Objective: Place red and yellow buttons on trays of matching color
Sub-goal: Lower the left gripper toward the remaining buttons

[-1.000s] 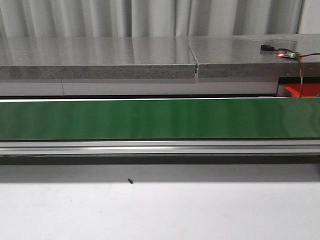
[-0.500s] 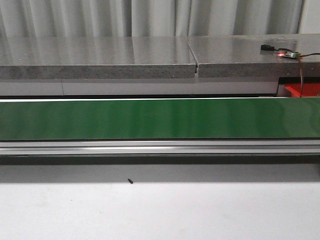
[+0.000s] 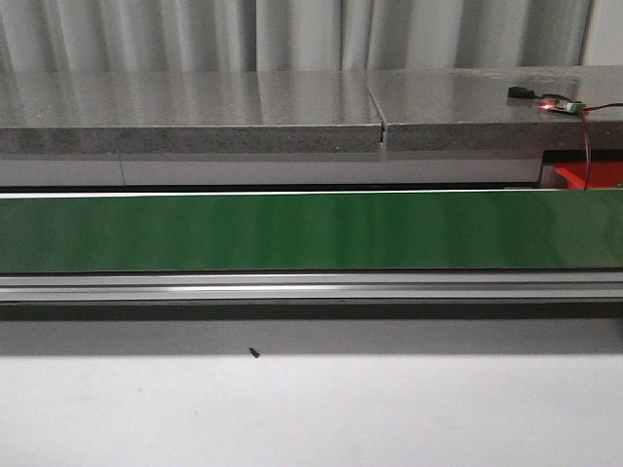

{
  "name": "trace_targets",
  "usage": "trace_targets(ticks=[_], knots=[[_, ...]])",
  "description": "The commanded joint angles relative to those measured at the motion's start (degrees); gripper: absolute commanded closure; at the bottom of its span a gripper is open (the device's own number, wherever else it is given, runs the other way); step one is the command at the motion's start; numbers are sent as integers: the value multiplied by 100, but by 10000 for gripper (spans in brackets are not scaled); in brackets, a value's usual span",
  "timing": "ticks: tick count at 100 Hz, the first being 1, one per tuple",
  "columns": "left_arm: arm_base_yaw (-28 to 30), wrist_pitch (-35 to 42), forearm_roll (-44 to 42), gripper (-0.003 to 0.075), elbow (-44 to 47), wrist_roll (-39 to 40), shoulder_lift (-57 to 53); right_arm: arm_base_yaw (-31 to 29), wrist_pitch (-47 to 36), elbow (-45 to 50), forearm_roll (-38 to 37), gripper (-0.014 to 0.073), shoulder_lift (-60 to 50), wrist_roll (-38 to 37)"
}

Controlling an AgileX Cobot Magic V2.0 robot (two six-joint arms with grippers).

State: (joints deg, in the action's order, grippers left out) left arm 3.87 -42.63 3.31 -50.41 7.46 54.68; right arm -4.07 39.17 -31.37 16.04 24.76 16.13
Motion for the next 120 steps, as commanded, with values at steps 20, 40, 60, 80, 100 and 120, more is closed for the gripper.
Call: trace_targets(ticks=[20,40,60,80,100,120], knots=[[1258,-187,246,573,-1140,103,1320,7,-396,-151,101,661,29,48],[1687,-348,434,234,-1778,103,2191,7,-390,-151,101,661,29,48],[1855,-558,520,240,-2488,363,3178,7,-390,-151,101,661,29,48],[1855,-1172,556,240,-3524,787,4327,7,-390,-151,101,661,29,48],[1842,-1730,449,240,-4536,1522,5267,7,-390,-151,101,661,29,48],[1842,-1923,408,240,-5221,2038,5845,7,-385,-151,101,661,29,48]])
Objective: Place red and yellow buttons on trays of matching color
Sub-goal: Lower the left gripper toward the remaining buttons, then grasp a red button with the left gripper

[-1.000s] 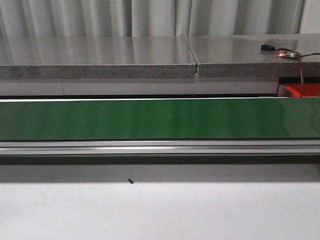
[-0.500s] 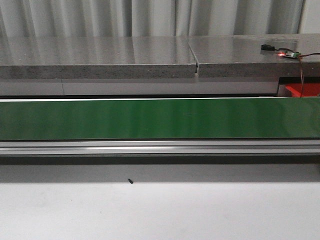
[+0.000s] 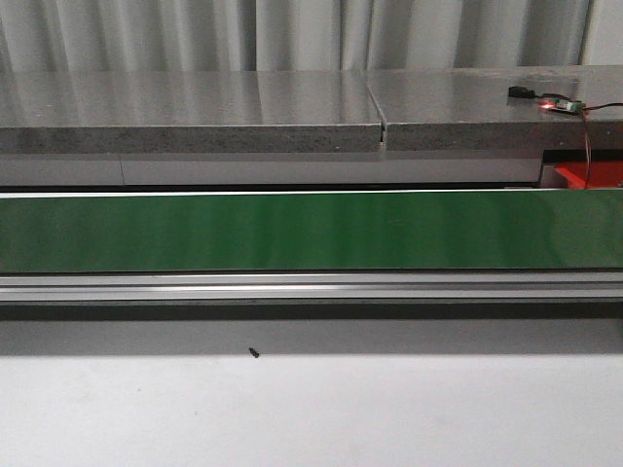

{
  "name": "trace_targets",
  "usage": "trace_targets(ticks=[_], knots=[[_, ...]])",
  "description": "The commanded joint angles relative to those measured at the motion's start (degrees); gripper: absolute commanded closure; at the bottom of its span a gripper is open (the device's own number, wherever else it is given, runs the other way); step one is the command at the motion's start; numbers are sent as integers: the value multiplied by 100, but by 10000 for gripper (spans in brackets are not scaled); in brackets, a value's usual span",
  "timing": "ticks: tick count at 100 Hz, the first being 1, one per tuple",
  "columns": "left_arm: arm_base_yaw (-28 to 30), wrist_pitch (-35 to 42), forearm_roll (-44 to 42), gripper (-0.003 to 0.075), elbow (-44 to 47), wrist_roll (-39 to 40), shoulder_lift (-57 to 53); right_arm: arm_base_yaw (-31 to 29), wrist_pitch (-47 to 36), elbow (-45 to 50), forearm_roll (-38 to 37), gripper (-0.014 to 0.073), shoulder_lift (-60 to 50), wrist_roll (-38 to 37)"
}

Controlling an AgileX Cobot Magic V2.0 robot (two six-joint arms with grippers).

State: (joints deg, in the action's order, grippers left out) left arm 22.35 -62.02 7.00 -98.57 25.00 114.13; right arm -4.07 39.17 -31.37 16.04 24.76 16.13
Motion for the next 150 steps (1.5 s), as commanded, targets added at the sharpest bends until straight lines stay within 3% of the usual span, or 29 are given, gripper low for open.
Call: trace_targets(ticks=[1,71,83,111,137,150], knots=[[-6,15,39,240,-437,324,-78,7,-385,-151,101,661,29,48],[-6,747,542,242,-583,667,801,7,-380,-151,101,661,29,48],[-6,799,495,294,-583,667,833,7,-380,-151,101,661,29,48],[-6,863,482,507,-583,657,833,7,-380,-151,101,661,29,48],[-6,825,383,521,-583,494,482,7,-381,-151,101,661,29,48],[-6,638,314,521,-583,-17,144,7,-381,-151,101,661,29,48]])
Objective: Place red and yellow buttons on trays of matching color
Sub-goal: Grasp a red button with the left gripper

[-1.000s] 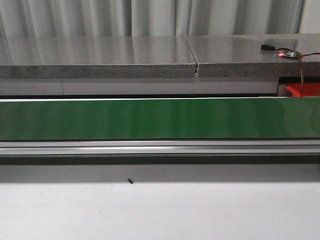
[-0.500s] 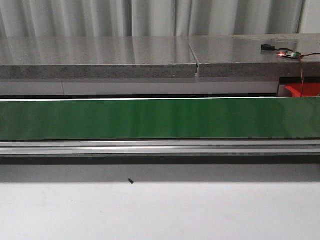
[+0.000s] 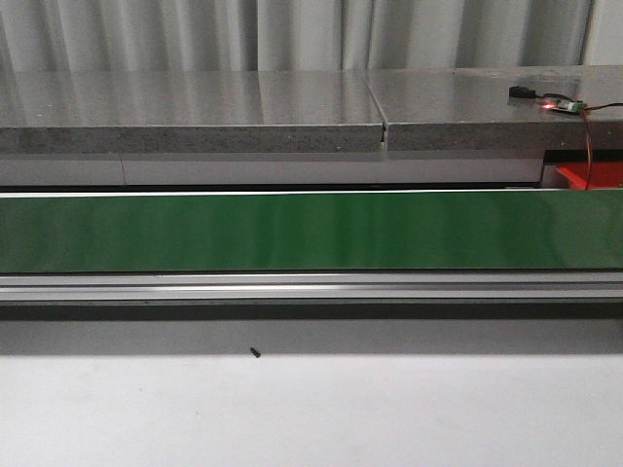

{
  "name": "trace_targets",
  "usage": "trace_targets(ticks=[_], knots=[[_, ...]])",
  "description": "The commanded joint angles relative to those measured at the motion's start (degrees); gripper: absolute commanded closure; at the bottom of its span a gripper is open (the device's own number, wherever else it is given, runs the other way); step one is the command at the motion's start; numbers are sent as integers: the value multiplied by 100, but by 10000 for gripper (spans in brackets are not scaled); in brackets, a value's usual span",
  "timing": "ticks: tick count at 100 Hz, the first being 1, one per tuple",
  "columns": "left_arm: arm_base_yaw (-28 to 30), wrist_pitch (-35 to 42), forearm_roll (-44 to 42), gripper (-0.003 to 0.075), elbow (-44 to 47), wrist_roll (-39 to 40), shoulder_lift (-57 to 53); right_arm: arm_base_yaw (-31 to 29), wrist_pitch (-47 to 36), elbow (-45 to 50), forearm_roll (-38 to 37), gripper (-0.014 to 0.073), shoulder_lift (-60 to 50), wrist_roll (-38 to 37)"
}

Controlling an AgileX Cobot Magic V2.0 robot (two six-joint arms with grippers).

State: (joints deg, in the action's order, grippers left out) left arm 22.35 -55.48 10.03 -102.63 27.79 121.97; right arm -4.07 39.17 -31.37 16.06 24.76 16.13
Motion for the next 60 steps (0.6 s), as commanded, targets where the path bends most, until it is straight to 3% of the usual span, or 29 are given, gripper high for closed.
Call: trace_targets(ticks=[1,36,60], knots=[[-6,-53,10,521,-177,-335,-676,7,-381,-151,99,661,29,48],[-94,-570,-17,521,-63,-1407,-1613,7,-381,-151,99,661,29,48],[-444,74,23,520,1024,-1631,-2719,7,-381,-151,99,661,29,48]])
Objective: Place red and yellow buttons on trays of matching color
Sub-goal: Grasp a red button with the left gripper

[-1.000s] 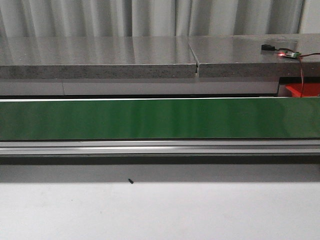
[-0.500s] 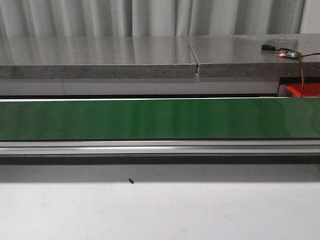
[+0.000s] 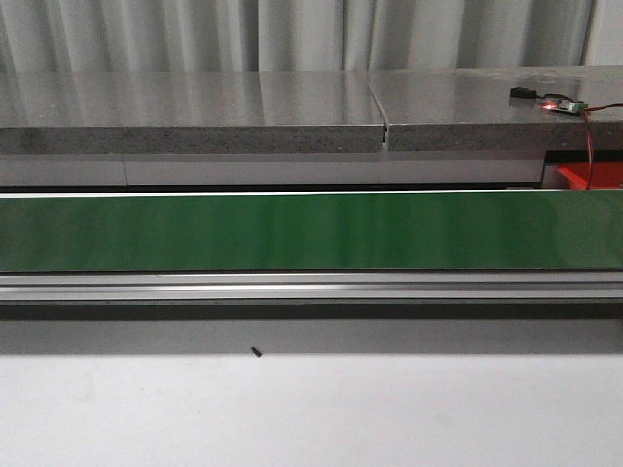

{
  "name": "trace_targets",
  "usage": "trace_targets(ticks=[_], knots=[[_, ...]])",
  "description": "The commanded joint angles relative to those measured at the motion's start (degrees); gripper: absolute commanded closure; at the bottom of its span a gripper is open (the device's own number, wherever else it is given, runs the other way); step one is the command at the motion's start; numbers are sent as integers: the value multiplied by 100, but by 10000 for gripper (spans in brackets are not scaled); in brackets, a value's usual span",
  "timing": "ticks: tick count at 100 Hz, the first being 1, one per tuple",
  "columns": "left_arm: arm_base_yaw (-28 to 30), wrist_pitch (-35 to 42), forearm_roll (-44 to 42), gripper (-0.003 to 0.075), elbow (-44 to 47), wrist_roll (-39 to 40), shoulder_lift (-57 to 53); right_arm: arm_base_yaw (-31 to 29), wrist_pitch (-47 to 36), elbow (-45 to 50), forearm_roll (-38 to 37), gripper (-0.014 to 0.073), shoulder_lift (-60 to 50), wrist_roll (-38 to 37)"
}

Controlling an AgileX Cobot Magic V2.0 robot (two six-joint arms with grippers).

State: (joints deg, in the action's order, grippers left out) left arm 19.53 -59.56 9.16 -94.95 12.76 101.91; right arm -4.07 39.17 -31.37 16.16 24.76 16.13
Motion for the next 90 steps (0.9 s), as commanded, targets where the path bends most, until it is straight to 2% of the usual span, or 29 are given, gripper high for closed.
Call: trace_targets(ticks=[1,16,57,90], knots=[[-175,542,109,520,333,-170,-748,7,-381,-151,89,661,29,48],[-372,807,119,520,973,-183,-1209,7,-381,-151,89,661,29,48],[-482,779,99,520,1814,-329,-1168,7,-381,-151,89,661,29,48],[-482,682,99,520,1933,-329,-753,7,-381,-151,89,661,29,48]])
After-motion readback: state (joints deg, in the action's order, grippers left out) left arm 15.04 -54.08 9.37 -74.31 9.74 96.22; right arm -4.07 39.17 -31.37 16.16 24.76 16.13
